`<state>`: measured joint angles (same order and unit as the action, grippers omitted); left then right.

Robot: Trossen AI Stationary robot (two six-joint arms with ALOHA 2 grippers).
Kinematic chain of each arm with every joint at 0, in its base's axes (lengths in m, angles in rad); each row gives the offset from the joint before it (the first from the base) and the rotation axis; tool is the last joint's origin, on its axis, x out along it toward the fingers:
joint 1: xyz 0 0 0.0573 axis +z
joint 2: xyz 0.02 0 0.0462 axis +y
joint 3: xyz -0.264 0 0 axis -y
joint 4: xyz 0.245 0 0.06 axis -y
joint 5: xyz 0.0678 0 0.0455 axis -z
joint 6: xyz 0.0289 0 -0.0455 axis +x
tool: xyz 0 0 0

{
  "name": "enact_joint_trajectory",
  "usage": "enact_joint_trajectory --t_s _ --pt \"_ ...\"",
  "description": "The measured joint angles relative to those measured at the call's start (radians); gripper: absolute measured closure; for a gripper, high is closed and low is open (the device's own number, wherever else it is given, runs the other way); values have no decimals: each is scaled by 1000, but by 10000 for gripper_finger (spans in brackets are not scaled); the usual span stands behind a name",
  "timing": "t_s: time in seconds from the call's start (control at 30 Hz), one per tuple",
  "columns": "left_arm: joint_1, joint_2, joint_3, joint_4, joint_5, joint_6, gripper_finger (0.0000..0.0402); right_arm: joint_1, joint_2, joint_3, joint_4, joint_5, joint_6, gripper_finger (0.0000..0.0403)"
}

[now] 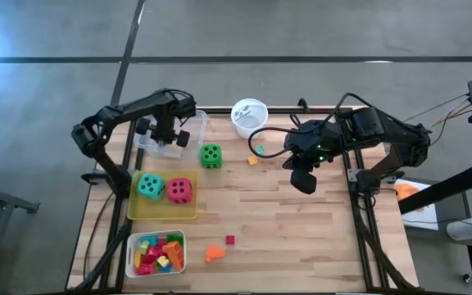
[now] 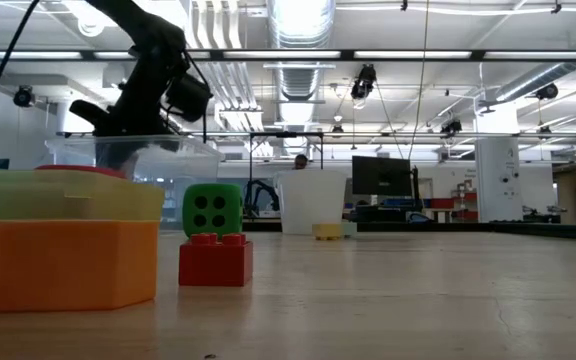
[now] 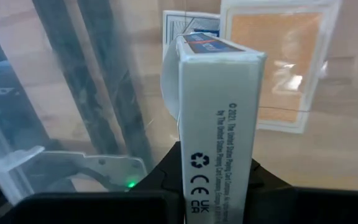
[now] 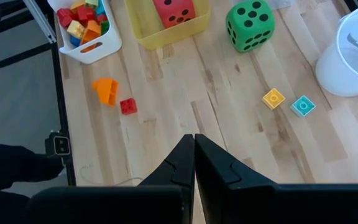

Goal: Pick & Place Toys
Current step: Put the red deck of cards into the transparent bin

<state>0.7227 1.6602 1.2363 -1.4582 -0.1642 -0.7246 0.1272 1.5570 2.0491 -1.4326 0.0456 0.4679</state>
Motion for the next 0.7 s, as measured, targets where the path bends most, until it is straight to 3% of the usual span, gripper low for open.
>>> enact_joint_trajectory --t_s 0.7 --pt "0 -4 -139 182 29 13 353 0 0 0 -2 0 -7 394"
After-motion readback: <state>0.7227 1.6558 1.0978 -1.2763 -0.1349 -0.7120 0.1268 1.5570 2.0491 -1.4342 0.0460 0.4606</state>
